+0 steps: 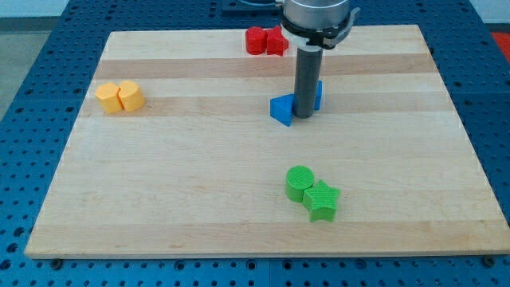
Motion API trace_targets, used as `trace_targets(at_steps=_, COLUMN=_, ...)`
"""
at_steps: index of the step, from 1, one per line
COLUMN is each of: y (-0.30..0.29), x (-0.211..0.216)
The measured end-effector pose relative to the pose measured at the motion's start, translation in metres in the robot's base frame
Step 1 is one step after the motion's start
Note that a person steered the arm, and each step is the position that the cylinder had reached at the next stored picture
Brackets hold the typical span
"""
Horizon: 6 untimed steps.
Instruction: Place blue triangle left side of blue cube
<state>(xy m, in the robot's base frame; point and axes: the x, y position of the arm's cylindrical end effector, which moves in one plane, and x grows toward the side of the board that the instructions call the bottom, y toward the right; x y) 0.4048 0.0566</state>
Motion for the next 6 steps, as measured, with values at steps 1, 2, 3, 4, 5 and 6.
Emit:
trace_targets(at_steps=1, y=0.005, x=0.014)
trace_targets(at_steps=2, y=0.006, x=0.034)
trace_targets(at_steps=3, y=-0.011, x=0.039)
trace_targets(at_steps=4, y=-0.027, x=0.029)
trace_targets(at_steps=5, y=-0.027, x=0.011)
trace_targets(at_steps=6, y=-0.027, x=0.005)
